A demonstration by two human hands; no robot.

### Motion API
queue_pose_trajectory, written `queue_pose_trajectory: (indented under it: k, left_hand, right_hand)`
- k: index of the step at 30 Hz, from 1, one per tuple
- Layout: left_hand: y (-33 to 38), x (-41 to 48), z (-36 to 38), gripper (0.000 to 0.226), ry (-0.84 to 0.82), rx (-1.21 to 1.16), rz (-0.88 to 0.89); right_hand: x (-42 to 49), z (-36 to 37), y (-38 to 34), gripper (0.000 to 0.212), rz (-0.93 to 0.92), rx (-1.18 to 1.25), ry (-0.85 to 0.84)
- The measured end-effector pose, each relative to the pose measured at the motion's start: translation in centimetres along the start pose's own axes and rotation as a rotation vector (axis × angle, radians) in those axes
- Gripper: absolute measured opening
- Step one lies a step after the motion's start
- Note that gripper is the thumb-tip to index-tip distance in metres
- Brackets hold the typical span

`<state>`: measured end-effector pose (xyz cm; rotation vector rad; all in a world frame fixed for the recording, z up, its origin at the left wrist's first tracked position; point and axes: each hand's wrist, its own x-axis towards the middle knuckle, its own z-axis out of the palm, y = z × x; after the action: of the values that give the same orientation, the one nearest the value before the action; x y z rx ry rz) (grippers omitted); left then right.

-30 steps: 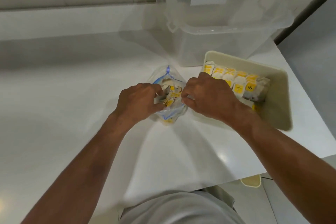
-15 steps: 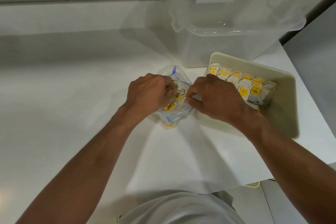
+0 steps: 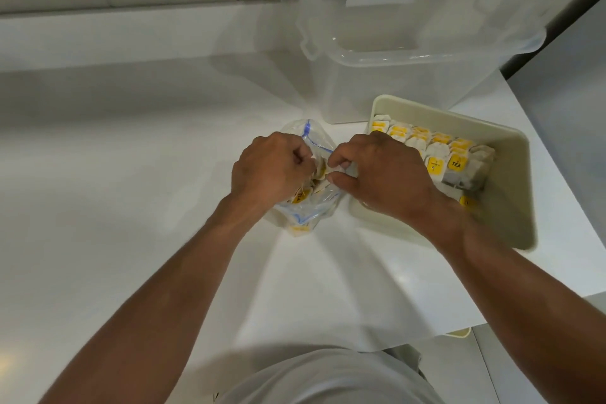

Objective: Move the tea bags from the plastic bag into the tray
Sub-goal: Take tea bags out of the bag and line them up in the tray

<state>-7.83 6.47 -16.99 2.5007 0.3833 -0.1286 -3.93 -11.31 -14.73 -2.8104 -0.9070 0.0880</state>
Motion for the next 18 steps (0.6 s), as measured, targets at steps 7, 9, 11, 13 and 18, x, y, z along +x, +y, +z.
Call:
queue_pose_trajectory:
  k: [7, 9, 11, 13, 18]
  left_hand:
    - [-0.3, -1.3, -2.2, 0.015, -0.161, -0.463, 0.029]
    - [-0.2, -1.2, -2.6, 0.010, -0.187, -0.524, 0.043]
    - [-0.2, -1.0, -2.9, 0.004, -0.197, -0.553, 0.054]
    - [-0.5, -0.7, -2.9, 0.004, -0.174, -0.544, 0.046]
    - [-0.8, -0.2, -2.7, 0.024, -0.105, -0.420, -0.027]
  right_hand:
    - [0.6, 0.4, -1.6, 0.033, 0.096, 0.171, 0.046]
    - [0.8, 0.3, -1.6, 0.023, 0.109, 0.195, 0.061]
    - [1.1, 0.3, -1.3, 0.019, 0.136, 0.249, 0.039]
    - [1.3, 0.2, -0.7, 0.012, 0.190, 0.345, -0.003]
    - [1.4, -1.1, 0.3, 0.007, 0.305, 0.617, -0.045]
